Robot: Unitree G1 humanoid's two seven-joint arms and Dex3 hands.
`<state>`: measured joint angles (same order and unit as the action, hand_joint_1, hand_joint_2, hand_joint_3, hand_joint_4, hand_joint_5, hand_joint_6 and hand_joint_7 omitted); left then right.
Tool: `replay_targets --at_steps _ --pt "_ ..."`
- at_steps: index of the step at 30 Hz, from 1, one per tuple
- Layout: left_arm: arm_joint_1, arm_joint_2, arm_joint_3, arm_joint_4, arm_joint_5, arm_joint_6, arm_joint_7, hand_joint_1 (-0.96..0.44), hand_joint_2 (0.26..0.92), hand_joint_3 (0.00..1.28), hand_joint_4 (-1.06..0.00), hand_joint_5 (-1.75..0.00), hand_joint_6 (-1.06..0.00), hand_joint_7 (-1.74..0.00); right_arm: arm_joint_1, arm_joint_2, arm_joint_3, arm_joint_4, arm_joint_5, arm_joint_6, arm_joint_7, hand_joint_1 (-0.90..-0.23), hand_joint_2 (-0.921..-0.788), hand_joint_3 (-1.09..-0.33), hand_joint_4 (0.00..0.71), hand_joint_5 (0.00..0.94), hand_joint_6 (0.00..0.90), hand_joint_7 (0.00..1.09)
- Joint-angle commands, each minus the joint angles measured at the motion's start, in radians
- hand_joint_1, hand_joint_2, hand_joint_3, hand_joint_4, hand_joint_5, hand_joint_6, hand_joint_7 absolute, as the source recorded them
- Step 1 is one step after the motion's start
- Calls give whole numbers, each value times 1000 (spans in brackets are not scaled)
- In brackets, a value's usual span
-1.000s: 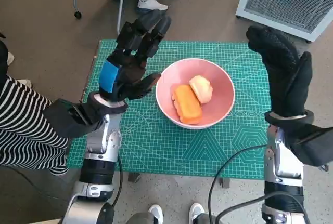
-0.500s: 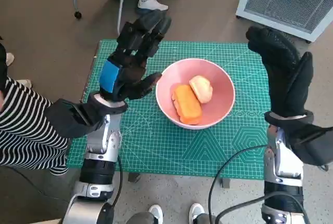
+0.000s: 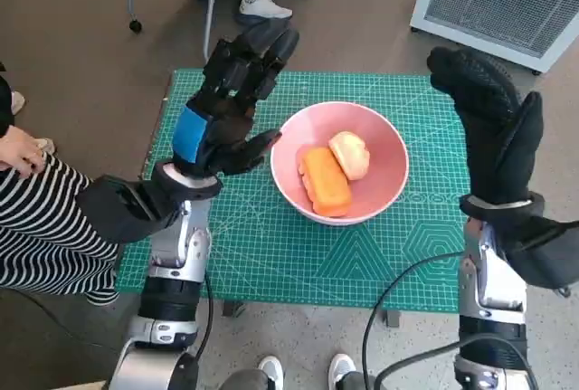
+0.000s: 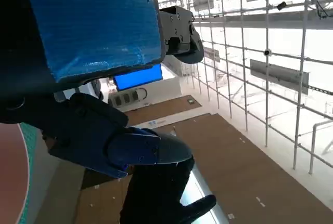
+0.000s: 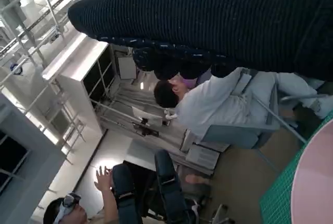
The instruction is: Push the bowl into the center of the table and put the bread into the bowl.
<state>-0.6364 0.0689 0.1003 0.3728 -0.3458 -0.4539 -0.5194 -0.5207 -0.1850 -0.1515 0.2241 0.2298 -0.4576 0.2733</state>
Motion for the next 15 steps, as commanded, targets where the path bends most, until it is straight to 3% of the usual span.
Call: replay_targets --at_steps 1,15 --pt "16 -3 1 -6 -1 -8 -5 -565 915 316 -79 -207 1 -601 14 2 3 26 -7 -2 8 -788 -921 -683 186 2 77 533" --pt "22 6 12 5 -7 -15 -18 -560 915 310 -74 -237 1 -586 9 2 14 40 -21 -10 6 -787 -921 -683 189 3 64 524"
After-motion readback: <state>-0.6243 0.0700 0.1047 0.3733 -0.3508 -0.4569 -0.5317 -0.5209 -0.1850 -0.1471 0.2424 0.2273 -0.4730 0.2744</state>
